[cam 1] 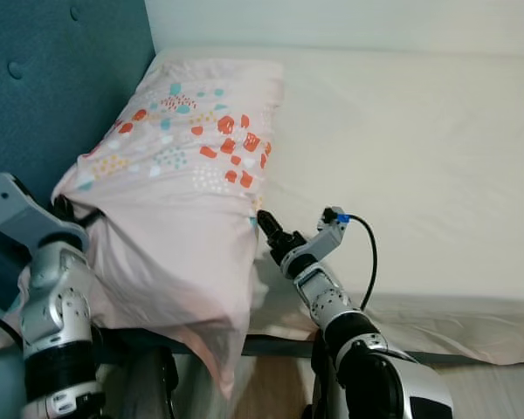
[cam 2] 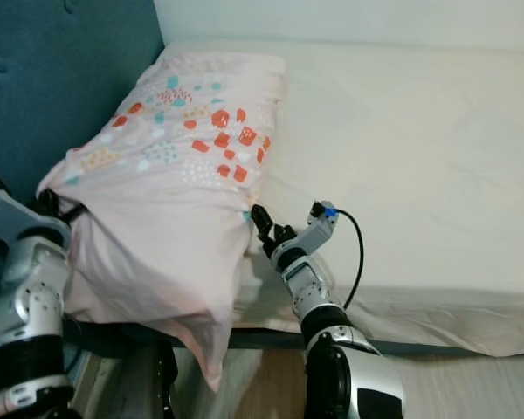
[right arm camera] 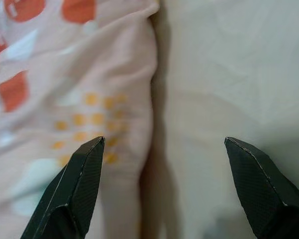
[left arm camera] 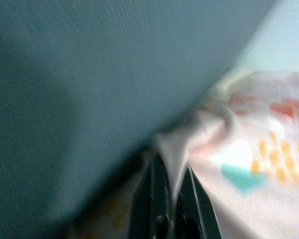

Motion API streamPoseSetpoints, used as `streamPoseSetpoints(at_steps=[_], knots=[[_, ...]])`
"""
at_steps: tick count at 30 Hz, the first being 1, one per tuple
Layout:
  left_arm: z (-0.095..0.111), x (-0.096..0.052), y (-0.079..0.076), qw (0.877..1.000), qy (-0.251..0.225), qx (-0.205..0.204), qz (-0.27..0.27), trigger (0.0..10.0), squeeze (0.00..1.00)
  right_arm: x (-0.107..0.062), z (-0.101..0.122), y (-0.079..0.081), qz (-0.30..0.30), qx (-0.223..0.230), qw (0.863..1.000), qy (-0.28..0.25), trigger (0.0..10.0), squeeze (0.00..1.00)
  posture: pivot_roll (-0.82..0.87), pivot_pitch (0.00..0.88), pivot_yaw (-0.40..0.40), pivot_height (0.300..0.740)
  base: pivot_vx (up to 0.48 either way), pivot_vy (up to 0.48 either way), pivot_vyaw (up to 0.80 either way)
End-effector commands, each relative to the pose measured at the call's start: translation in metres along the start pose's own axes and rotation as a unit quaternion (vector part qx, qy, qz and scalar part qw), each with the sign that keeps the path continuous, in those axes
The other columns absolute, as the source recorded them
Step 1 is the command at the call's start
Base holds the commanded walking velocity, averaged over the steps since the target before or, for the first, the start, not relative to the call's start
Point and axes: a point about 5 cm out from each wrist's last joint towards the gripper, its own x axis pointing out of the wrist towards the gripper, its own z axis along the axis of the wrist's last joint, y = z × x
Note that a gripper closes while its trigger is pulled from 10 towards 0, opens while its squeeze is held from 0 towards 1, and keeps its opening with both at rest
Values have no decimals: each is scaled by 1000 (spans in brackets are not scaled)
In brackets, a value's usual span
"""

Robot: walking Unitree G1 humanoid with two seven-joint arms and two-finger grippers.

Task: Clean up the room

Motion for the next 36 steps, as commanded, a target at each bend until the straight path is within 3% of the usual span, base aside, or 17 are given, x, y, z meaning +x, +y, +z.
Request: streamPoseSetpoints(at_steps=[1, 2, 3, 4, 6, 7, 8, 12, 14, 17, 18, 20, 23, 25, 30, 36], knots=[[62, 11, 0, 994, -111, -21, 8, 0, 0, -2, 2, -5, -12, 14, 1000, -7, 10000, 0, 221, 180, -48, 445, 0, 0, 0], [62, 11, 0, 994, -111, -21, 8, 0, 0, -2, 2, -5, -12, 14, 1000, -7, 10000, 0, 221, 180, -48, 445, 0, 0, 0], [83, 11, -10, 989, -142, -30, -6, 0, 0, 0, 3, -2, -7, 16, 1000, -10, 10000, 0, 222, 179, -52, 445, 0, 0, 0], [83, 11, -10, 989, -142, -30, -6, 0, 0, 0, 3, -2, -7, 16, 1000, -10, 10000, 0, 222, 179, -52, 445, 0, 0, 0], [129, 4, -41, 973, -218, -35, -59, 0, 0, 3, 5, 5, 6, 15, 1000, -11, 10000, 0, 225, 177, -59, 445, 0, 0, 0], [129, 4, -41, 973, -218, -35, -59, 0, 0, 3, 5, 5, 6, 15, 1000, -11, 10000, 0, 225, 177, -59, 445, 0, 0, 0], [153, -5, -57, 960, -267, -18, -88, 0, 0, 5, 5, 8, 12, 14, 1000, -10, 10000, 0, 226, 177, -61, 445, 0, 0, 0], [169, -13, -67, 948, -301, -3, -100, 0, 0, 6, 4, 11, 17, 15, 1000, -9, 10000, 0, 229, 177, -62, 445, 0, 0, 0], [125, -4, -35, 972, -233, 23, -34, 0, 0, 5, 1, 11, 17, 15, 1000, -5, 10000, 0, 224, 179, -61, 445, 0, 0, 0], [80, -6, 1, 983, -168, 74, 27, 0, 0, 5, -1, 10, 17, 15, 1000, -1, 10000, 0, 220, 178, -62, 445, 0, 0, 0], [47, -18, 23, 983, -121, 128, 44, 0, 0, 4, -3, 9, 17, 14, 1000, 4, 10000, 0, 218, 182, -61, 445, 0, 0, 0], [47, -18, 23, 983, -121, 128, 44, 0, 0, 4, -3, 9, 17, 14, 1000, 4, 10000, 0, 218, 182, -61, 445, 0, 0, 0], [4, -37, 38, 984, -49, 162, 47, 0, 0, 3, -4, 7, 15, 13, 1000, 8, 10000, 0, 221, 185, -60, 445, 0, 0, 0], [-14, -48, 39, 985, -14, 169, 44, 0, 0, 3, -4, 7, 15, 14, 1000, 8, 10000, 0, 219, 187, -59, 445, 0, 0, 0], [-27, -54, 33, 984, 10, 172, 33, 0, 0, 3, -4, 8, 14, 14, 1000, 8, 10000, 0, 220, 186, -57, 445, 0, 0, 0], [-44, -59, 2, 988, 37, 144, -41, 118, 0, 4, -6, 9, 16, 11, 1000, 11, 10000, 0, 211, 180, -49, 445, 0, 0, 0]])
